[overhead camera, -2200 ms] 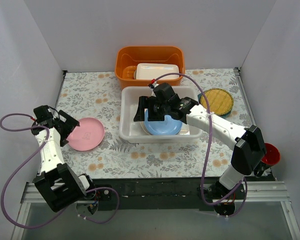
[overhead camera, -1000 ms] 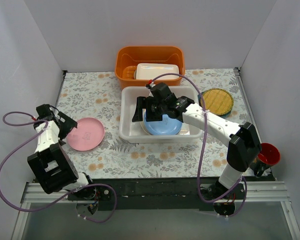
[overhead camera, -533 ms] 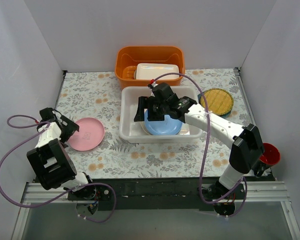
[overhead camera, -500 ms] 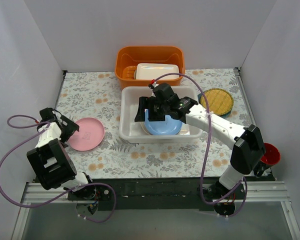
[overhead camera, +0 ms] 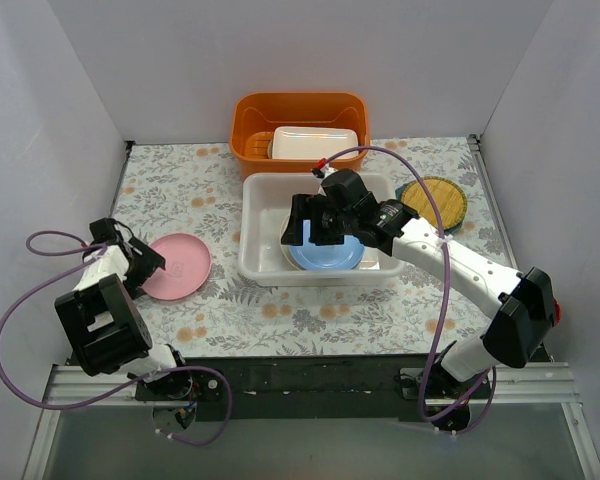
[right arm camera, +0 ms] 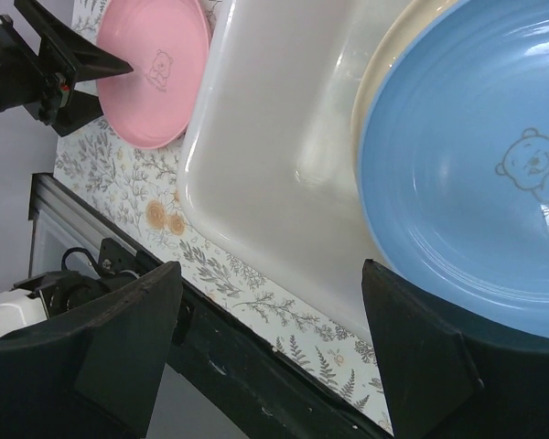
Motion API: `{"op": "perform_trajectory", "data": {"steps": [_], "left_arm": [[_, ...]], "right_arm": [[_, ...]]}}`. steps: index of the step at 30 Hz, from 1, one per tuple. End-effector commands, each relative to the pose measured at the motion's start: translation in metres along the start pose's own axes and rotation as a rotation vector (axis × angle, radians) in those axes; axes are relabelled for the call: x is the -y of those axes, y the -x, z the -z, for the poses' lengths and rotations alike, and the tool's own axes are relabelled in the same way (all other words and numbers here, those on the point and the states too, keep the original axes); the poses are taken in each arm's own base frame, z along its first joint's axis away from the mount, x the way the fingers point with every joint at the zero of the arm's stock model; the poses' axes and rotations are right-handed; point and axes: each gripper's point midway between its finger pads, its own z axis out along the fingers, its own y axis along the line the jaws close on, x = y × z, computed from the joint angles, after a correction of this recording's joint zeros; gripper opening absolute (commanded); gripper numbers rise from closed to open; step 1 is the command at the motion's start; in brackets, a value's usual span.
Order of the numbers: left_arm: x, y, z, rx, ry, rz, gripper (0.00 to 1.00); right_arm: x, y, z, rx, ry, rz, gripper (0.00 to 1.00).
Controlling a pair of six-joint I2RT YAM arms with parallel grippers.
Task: Place the plates into the plastic bin on the countertop
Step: Pick up the plate at the center of the board.
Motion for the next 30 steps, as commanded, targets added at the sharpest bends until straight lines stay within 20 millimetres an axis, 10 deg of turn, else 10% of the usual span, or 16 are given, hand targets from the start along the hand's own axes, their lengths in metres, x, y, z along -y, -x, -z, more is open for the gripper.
{"op": "perform_trajectory", "data": {"steps": [1,18,30], "left_arm": [[0.003,-0.003,-0.001,0.004,0.009,-0.018,0.68],[0.012,-0.013,-0.008,-0.02,0.025,-0.059,0.0],[0.02,-0.014,-0.003,-0.005,-0.002,-0.058,0.0]], "right_arm": [[-0.008,0.013,0.004,0.036,0.019,0.01,0.86],[-0.025,0.026,-0.008,0.03,0.062,0.02,0.85],[-0.006,0.013,0.021,0.069,0.018,0.013,0.85]]}}
